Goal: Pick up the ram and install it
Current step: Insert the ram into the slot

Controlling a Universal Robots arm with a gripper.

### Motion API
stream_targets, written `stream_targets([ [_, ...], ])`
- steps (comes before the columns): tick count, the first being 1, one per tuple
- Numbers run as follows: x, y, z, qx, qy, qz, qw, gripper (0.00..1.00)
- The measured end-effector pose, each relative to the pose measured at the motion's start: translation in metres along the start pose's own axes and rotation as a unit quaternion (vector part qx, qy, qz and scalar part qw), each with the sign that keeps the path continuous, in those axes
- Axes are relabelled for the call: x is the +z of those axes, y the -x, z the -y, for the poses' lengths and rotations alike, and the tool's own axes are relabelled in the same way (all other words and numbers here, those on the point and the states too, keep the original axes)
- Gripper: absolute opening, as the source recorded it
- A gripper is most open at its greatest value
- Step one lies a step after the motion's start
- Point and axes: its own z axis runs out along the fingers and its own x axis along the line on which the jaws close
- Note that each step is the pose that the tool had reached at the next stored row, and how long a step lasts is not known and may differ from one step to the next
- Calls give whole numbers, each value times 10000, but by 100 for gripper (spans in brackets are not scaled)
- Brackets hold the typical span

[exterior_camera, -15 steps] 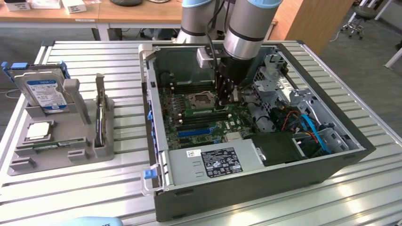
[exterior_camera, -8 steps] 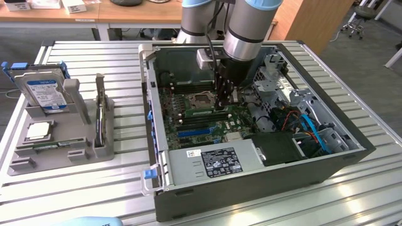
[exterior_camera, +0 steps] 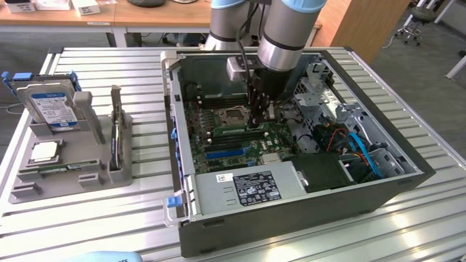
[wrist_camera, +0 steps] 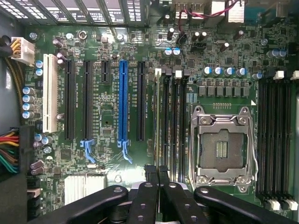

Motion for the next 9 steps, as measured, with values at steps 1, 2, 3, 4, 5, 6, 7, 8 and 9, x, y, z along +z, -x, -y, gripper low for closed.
stream_targets([
  [1, 6, 0, -1, 1, 1, -1, 10000, 12],
  [2, 12, -1, -1, 1, 1, -1, 10000, 12],
  [3, 19, -1, -1, 1, 1, -1, 10000, 12],
  [4, 26, -1, 0, 1, 1, -1, 10000, 12],
  [5, 33, -1, 0, 1, 1, -2, 10000, 12],
  [6, 40, -1, 0, 1, 1, -2, 10000, 12],
  [7, 41, -1, 0, 1, 1, -2, 10000, 12],
  [8, 41, -1, 0, 1, 1, -2, 10000, 12],
  [9, 41, -1, 0, 1, 1, -3, 10000, 12],
])
